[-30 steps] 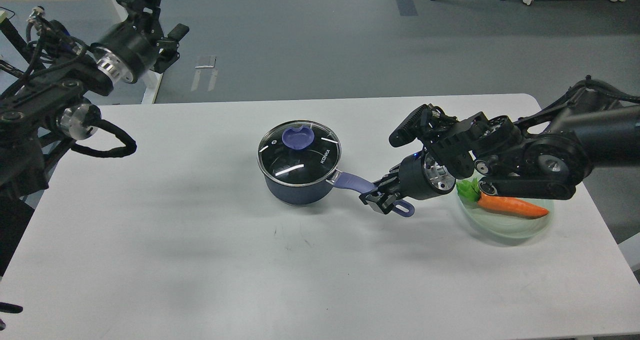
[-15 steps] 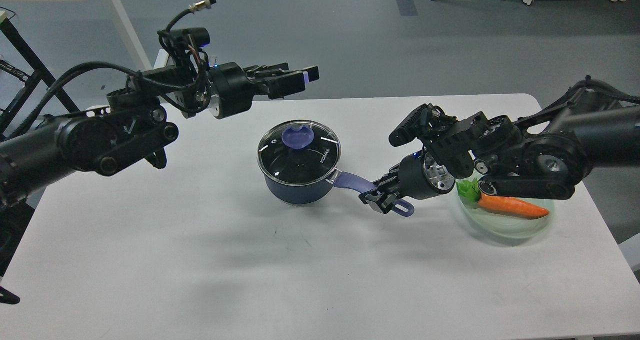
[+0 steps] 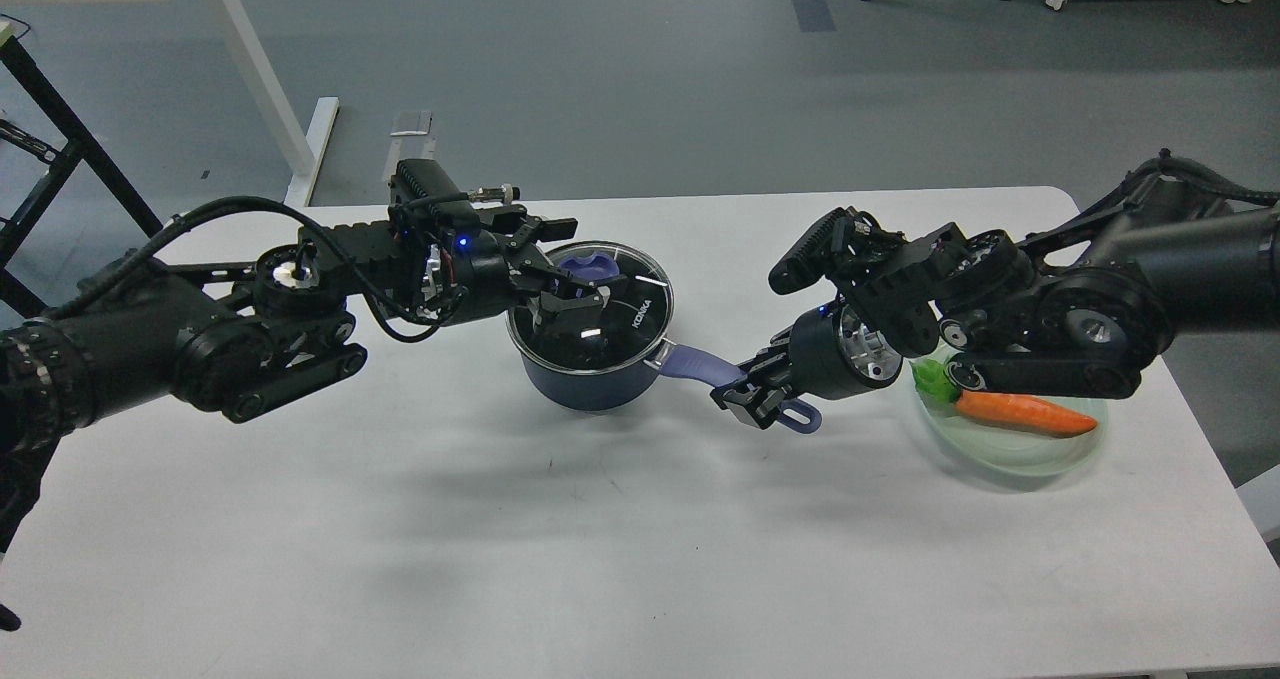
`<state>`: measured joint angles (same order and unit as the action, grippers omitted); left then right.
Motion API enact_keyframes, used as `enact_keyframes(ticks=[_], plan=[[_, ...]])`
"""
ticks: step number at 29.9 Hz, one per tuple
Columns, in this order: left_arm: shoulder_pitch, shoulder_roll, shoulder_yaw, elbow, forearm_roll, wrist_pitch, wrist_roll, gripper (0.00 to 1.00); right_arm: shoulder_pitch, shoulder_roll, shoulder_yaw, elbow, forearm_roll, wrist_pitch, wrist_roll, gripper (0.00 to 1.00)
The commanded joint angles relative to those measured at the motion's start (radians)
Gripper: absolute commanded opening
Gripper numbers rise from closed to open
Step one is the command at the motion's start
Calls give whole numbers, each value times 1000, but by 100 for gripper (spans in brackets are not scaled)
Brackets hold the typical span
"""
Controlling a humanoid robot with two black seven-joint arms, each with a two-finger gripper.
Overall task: Open pot lid
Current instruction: 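Reach the left gripper over the pot and grasp the glass lid's knob, then lift the glass lid off the pot with the left gripper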
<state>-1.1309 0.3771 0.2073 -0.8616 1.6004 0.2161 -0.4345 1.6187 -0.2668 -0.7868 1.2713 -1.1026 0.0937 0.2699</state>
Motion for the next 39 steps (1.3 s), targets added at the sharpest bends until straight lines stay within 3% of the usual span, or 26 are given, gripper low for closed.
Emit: enact_keyframes(ticks=[1, 11, 17, 22, 29, 39], plan=[[14, -12, 1, 19, -5, 6, -1, 95, -2, 4, 0, -1, -2, 0, 0, 23], [40, -10, 1, 21, -5, 8, -24, 77, 4, 12, 0, -1, 0, 0, 0, 23], [48, -7, 3, 22, -4, 6, -27, 54, 4, 12, 0, -3, 0, 0, 0, 23], [46, -6, 1, 22, -4, 6, -29, 42, 4, 11, 0, -3, 1, 0, 0, 23], [26, 52, -19, 7, -69, 8, -54, 42, 4, 8, 0, -1, 4, 3, 0, 23], [6, 308, 3, 13, -160, -1, -54, 42, 4, 9, 0, 0, 4, 1, 2, 23]])
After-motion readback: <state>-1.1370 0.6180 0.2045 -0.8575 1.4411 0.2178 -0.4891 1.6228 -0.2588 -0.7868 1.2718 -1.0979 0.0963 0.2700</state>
